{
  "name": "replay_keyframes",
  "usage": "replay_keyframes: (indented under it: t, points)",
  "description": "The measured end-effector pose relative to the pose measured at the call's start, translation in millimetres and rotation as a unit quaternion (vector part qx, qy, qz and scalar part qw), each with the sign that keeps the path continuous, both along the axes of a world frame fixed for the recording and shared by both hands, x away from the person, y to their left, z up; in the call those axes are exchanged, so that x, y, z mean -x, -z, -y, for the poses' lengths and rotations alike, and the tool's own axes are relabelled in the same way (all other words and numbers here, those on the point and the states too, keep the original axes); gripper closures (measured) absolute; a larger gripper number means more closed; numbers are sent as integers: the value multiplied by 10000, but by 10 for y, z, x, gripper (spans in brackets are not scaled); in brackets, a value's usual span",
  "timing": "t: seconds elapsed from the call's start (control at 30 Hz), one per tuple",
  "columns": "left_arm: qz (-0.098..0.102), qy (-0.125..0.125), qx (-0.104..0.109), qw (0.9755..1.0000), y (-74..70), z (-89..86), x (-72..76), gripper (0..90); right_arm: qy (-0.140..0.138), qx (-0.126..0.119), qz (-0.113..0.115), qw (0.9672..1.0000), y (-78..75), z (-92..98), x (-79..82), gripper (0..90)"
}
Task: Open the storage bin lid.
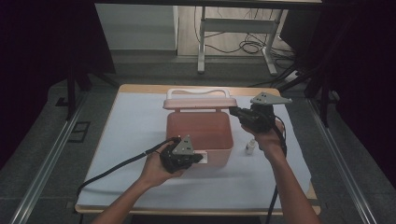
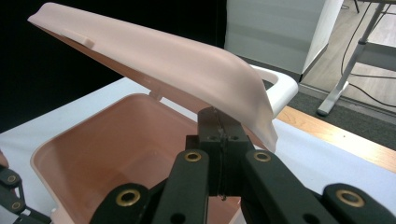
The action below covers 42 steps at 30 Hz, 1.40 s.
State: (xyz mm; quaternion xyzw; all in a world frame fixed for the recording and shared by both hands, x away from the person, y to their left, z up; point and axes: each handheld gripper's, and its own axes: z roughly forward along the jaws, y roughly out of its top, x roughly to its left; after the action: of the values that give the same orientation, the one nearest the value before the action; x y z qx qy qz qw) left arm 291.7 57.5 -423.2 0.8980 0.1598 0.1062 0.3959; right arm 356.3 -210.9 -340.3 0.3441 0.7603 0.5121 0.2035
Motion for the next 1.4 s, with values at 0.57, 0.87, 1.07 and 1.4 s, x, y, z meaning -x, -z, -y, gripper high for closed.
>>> replay_keyframes:
  t: [0.57,0.87,1.07,1.4]
  points:
    - [-6,26,-20,10000,-3,-7,-9,900,66,20,-57,10000,-47,-26,-166,898]
    - [11,29,-26,10000,-2,-8,-6,900,135,6,-101,9999,-70,-36,-271,899]
    - [1,32,-20,10000,-3,-7,-9,900,189,26,-127,9997,-77,-54,-358,898]
    - [0,40,-15,10000,-2,-8,-10,900,285,32,-185,9994,-76,-75,-521,898]
